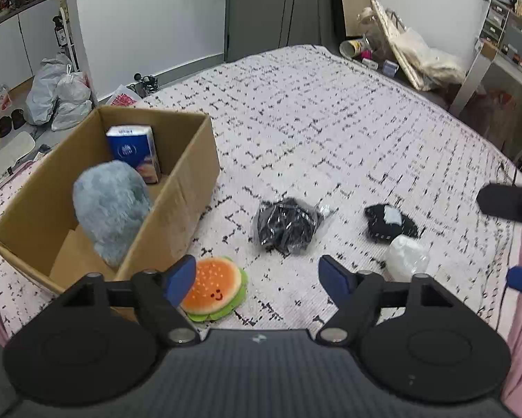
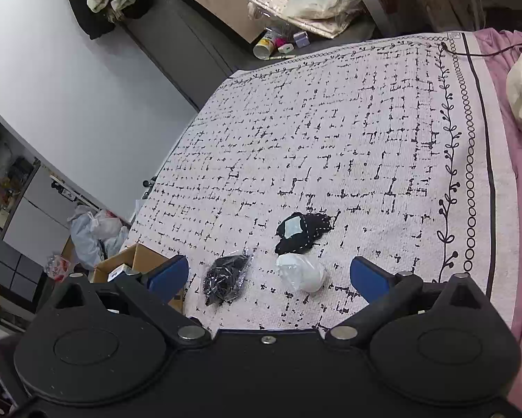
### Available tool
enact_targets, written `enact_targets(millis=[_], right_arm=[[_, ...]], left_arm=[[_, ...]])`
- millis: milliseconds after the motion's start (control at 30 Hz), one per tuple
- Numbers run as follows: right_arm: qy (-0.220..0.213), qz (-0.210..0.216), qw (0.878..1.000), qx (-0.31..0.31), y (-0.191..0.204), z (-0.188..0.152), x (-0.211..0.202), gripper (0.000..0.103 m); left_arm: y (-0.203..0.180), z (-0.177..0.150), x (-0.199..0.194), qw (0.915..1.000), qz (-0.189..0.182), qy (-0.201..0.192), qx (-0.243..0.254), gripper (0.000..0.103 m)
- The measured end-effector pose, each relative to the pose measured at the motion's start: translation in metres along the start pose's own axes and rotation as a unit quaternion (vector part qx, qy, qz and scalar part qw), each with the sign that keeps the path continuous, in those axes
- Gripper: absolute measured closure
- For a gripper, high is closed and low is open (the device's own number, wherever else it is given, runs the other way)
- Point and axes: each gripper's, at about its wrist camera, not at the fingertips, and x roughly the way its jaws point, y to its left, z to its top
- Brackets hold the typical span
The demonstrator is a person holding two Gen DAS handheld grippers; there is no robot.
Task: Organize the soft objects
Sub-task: 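Withdraw both grippers from the box toward the remaining items on the bed, then grasp the orange-green burger plush with the left gripper while the right gripper grasps the white plastic bag, then carry the burger plush with the left gripper while the right gripper carries the white bag to the box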
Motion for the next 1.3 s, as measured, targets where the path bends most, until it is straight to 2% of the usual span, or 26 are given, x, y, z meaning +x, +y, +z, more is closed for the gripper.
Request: enact_targets(millis=[133, 233, 433, 567, 700, 767, 833, 933, 1033, 1100, 1133, 1233, 1300], right_arm=[[0.009, 0.000, 1.000, 0.004, -0.004, 0.001, 0.007, 0.005], [0.016, -0.003, 1.000, 0.007, -0.007, 0.002, 0.015, 0.008], [0.032, -0.012, 0.999, -0.002, -0.006, 0.001, 0.035, 0.008], [0.042, -0.024, 0.999, -0.009, -0.006, -0.003, 0.047, 0.009], [0.047, -0.034, 0.998, -0.030, -0.004, -0.007, 0.058, 0.009], [0.050, -0.038, 0.997, -0.039, -0.004, -0.009, 0.063, 0.009], [0.053, -0.040, 0.997, -0.045, -0.005, -0.011, 0.069, 0.010], [0.057, -0.045, 0.996, -0.051, -0.006, -0.013, 0.077, 0.016], [0.054, -0.052, 0.996, -0.054, -0.008, -0.015, 0.083, 0.018], [0.053, -0.061, 0.995, -0.058, -0.008, -0.016, 0.087, 0.021], [0.054, -0.065, 0.995, -0.060, -0.008, -0.016, 0.088, 0.026], [0.056, -0.072, 0.994, -0.066, -0.009, -0.018, 0.093, 0.049], [0.055, -0.074, 0.994, -0.065, -0.010, -0.018, 0.095, 0.054]], left_arm=[[-0.001, -0.010, 0.014, 0.9999, 0.010, 0.010, 0.003, 0.042], [-0.001, -0.017, 0.023, 0.9996, 0.021, 0.011, 0.011, 0.044], [-0.002, -0.025, 0.036, 0.9983, 0.052, 0.001, 0.027, 0.046], [-0.001, -0.029, 0.043, 0.9976, 0.060, -0.010, 0.035, 0.047], [-0.002, -0.030, 0.052, 0.9972, 0.068, -0.002, 0.033, 0.048], [-0.002, -0.030, 0.055, 0.9968, 0.073, -0.004, 0.032, 0.052], [0.002, -0.028, 0.058, 0.9964, 0.082, -0.001, 0.023, 0.067], [0.007, -0.026, 0.059, 0.9968, 0.078, -0.002, 0.016, 0.073], [0.012, -0.026, 0.058, 0.9976, 0.067, -0.005, 0.015, 0.077], [0.015, -0.025, 0.056, 0.9982, 0.059, -0.006, 0.009, 0.079], [0.017, -0.024, 0.055, 0.9985, 0.055, -0.006, 0.004, 0.081], [0.020, -0.021, 0.052, 0.9991, 0.042, -0.006, -0.005, 0.082], [0.021, -0.019, 0.050, 0.9994, 0.035, -0.005, -0.008, 0.083]])
